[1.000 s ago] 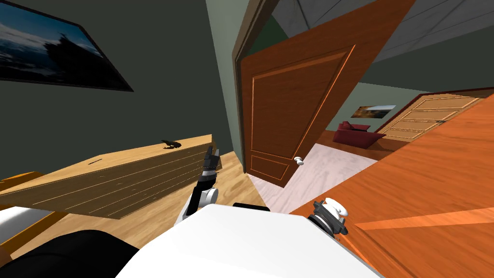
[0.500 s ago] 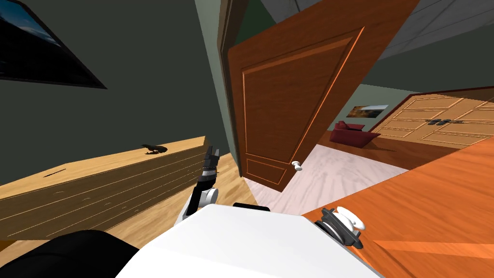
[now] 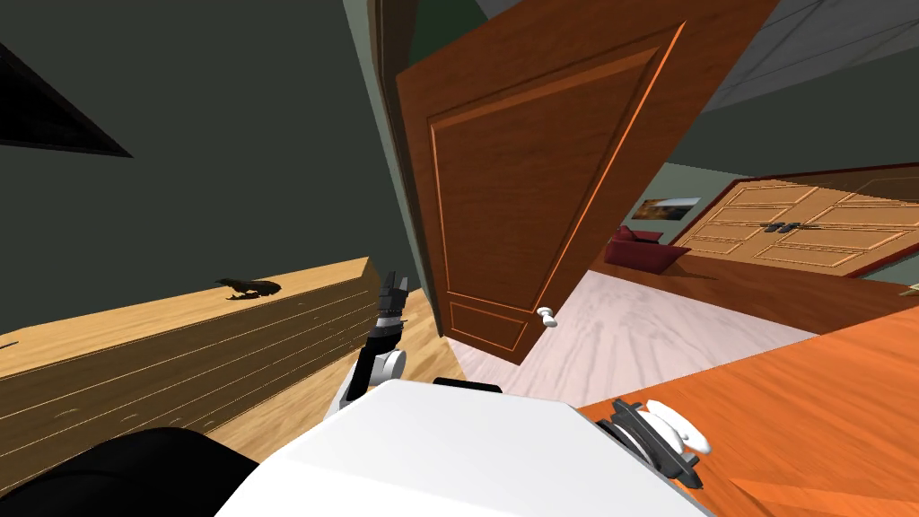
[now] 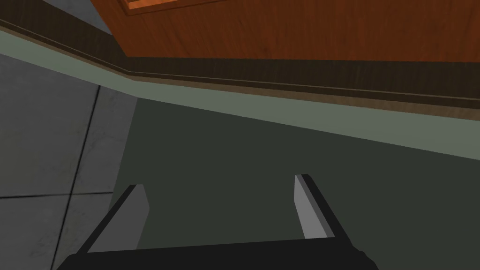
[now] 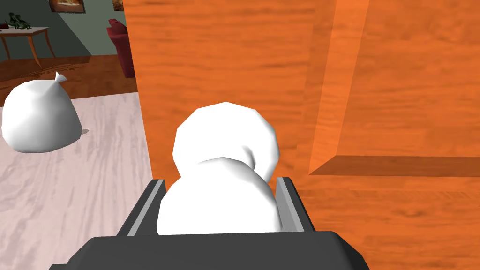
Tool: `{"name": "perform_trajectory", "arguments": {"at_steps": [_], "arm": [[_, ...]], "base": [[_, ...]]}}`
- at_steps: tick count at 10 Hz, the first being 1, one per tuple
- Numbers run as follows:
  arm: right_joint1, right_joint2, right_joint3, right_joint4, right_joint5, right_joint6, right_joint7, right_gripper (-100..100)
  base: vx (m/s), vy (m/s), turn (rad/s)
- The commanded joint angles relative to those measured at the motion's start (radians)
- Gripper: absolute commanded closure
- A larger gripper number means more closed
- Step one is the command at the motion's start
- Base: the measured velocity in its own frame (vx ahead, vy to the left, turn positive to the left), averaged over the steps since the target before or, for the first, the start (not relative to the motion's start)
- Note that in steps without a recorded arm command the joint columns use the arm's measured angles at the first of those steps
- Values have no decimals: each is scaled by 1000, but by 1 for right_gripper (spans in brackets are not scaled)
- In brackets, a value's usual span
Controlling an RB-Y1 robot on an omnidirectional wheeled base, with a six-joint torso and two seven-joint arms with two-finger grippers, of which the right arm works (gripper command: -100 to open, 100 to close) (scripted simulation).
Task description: Push the door open
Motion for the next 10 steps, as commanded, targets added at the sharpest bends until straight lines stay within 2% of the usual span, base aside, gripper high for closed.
{"name": "perform_trajectory", "arguments": {"at_steps": [1,2,3,4,8,10], "arm": [[7,-5,-20,2,-13,-9,0,100],[8,-4,-29,3,-21,-11,1,100],[11,3,-20,-6,-16,-3,5,100],[-4,-4,-47,2,-37,-30,21,100],[-33,-8,-90,20,-72,-78,49,100],[-46,-9,-110,28,-88,-100,62,100]], "base": [[173,-116,-69],[183,-93,-49],[82,-44,-25],[33,-137,69],[2,-213,86],[23,-135,38]]}}
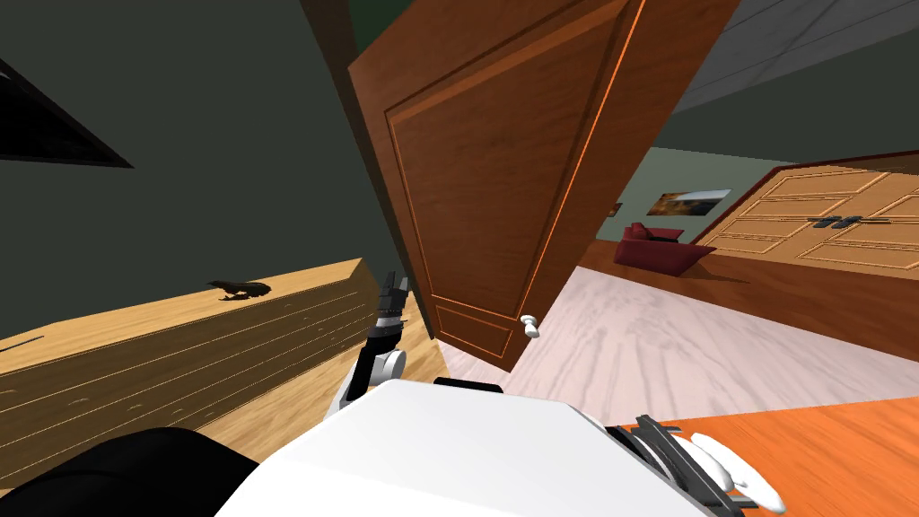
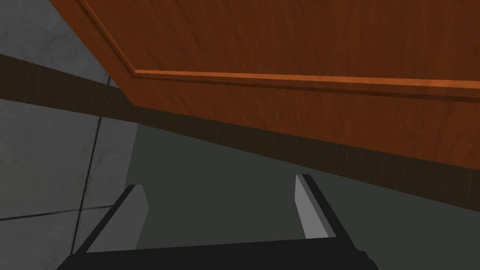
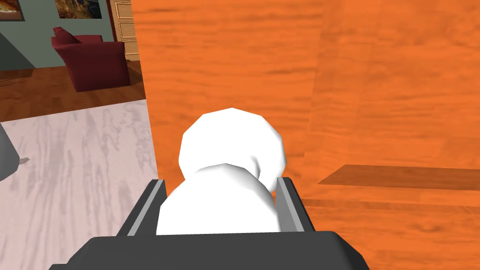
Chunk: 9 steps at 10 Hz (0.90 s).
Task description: Push the door open
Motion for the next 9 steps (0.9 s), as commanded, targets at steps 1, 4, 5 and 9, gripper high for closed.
{"name": "perform_trajectory", "arguments": {"at_steps": [1,4,5,9], "arm": [[-8,-6,-22,9,-13,-28,8,100],[-28,-5,-51,21,-37,-61,27,100],[-33,-5,-58,24,-43,-69,32,100],[-59,-1,-97,40,-75,-112,57,100]], "base": [[21,-109,43],[8,-126,49],[12,-109,41],[-7,-101,48]]}}
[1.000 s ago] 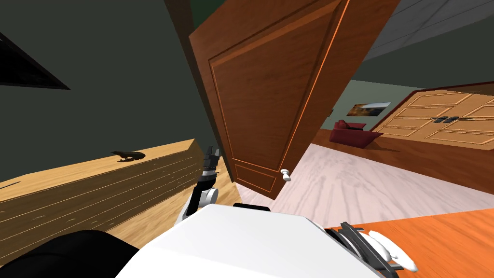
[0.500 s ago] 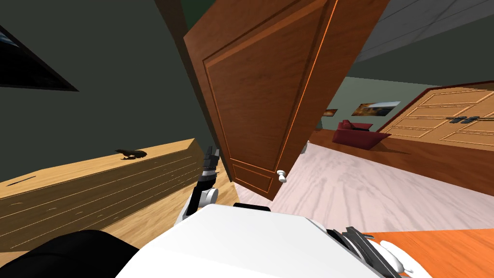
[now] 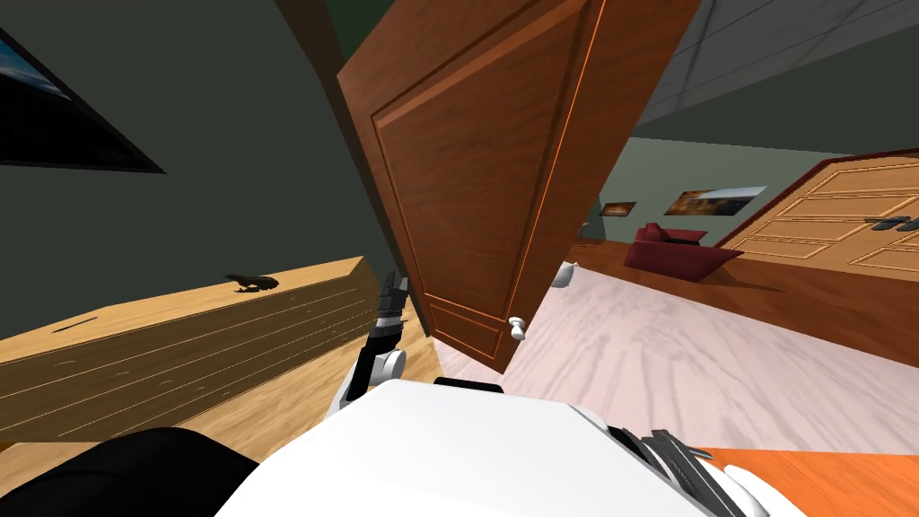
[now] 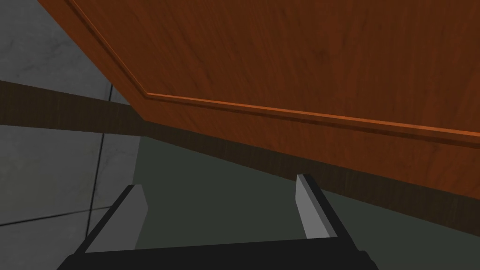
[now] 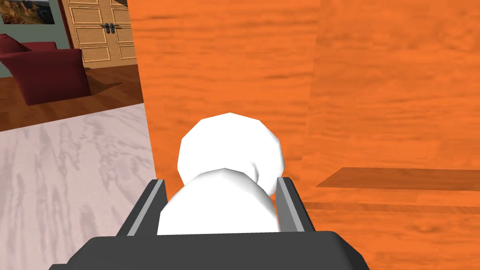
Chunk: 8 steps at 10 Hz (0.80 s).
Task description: Push the door open
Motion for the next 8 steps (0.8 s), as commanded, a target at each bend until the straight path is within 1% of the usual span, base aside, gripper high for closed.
{"name": "perform_trajectory", "arguments": {"at_steps": [1,3,4,7,8], "arm": [[-7,-13,-26,7,-14,-29,9,100],[-17,-10,-42,13,-27,-46,19,100],[-27,-6,-57,20,-40,-64,29,100],[-43,-1,-80,29,-58,-89,44,100],[-52,4,-94,35,-70,-105,53,100]], "base": [[-3,-134,56],[15,-123,32],[-3,-138,60],[0,-134,38],[-16,-136,58]]}}
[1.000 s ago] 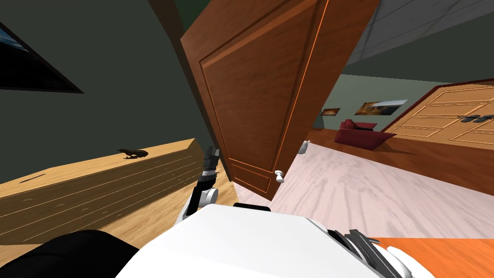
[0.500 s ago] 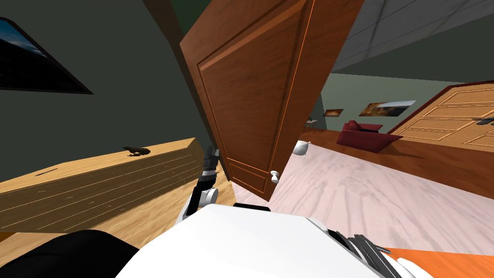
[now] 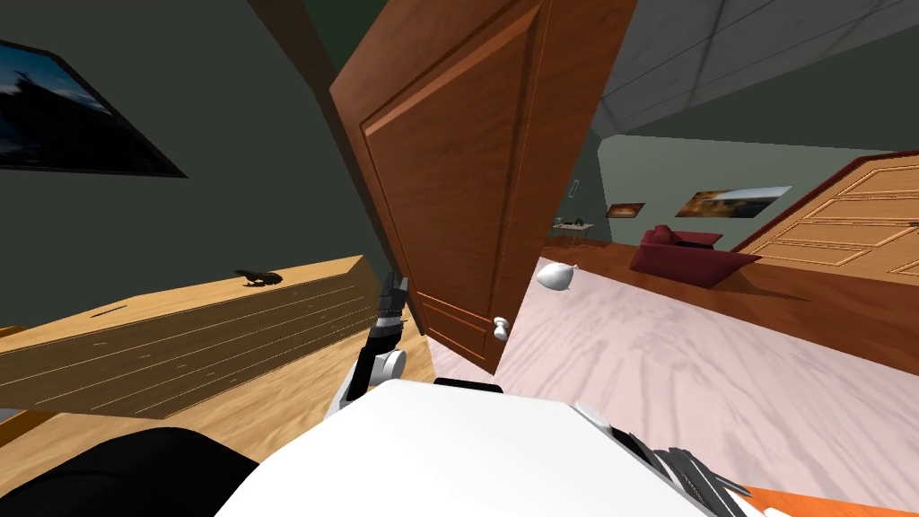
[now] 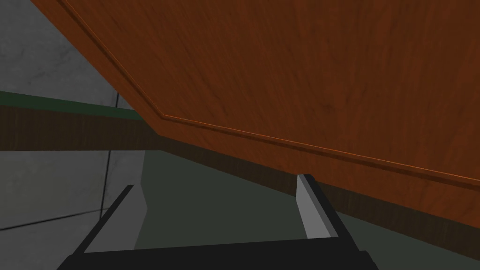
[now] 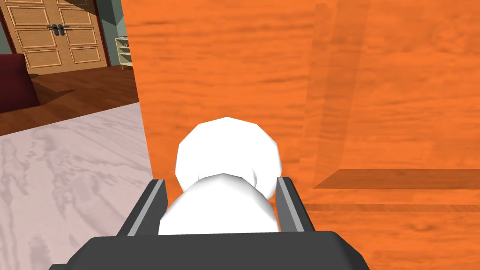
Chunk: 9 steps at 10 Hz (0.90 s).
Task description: Push the door open
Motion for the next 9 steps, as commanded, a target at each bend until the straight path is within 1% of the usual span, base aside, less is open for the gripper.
{"name": "perform_trajectory", "arguments": {"at_steps": [1,4,5,7,8,9], "arm": [[-10,-8,-19,20,-9,-31,-2,100],[-36,9,-57,36,-40,-73,23,100],[-43,14,-68,40,-49,-86,30,100],[-62,32,-96,52,-72,-117,48,100],[-53,35,-84,45,-65,-103,39,100],[-51,18,-115,48,-97,-135,48,100]], "base": [[-24,-124,59],[0,-153,54],[-8,-179,46],[-18,-214,68],[-1,-107,11],[-25,-128,85]]}}
